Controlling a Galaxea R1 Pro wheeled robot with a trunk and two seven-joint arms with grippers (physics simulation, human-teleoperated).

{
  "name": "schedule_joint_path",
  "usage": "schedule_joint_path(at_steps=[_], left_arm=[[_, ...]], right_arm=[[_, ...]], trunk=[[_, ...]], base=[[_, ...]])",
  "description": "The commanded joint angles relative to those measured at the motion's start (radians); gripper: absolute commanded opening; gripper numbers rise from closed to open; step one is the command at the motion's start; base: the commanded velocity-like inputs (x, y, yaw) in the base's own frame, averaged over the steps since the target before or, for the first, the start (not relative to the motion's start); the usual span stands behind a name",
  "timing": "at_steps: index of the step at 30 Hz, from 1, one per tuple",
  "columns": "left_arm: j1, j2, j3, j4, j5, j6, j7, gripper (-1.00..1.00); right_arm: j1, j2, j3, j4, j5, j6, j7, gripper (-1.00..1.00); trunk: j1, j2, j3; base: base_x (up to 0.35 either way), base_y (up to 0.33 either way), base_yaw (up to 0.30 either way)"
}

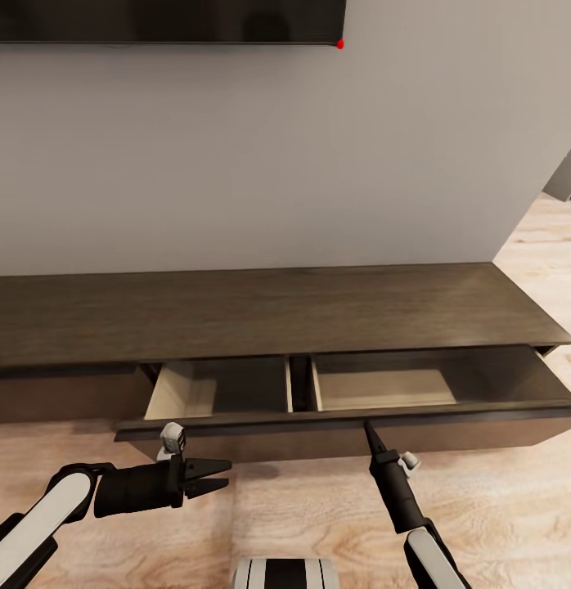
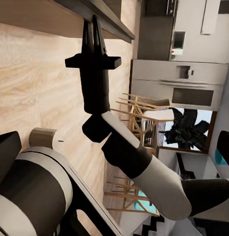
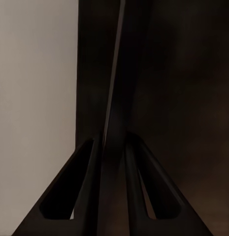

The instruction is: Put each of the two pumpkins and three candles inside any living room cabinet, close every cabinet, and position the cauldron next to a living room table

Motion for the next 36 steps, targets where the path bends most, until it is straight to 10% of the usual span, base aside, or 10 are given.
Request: schedule_joint_path(at_steps=[1,36], left_arm=[[-0.001,0.001,-0.002,0.001,-0.004,0.001,-0.007,1.00],[-0.001,0.001,-0.002,-0.001,-0.004,0.001,-0.007,1.00]], right_arm=[[-0.001,0.000,0.015,-0.003,-0.001,0.005,0.016,-1.00],[-0.001,0.002,0.015,-0.003,0.000,0.002,0.016,-1.00]], trunk=[[0.000,0.000,-0.001],[0.000,0.000,-0.001]], base=[[-0.004,0.000,0.000],[-0.085,0.000,0.000]])
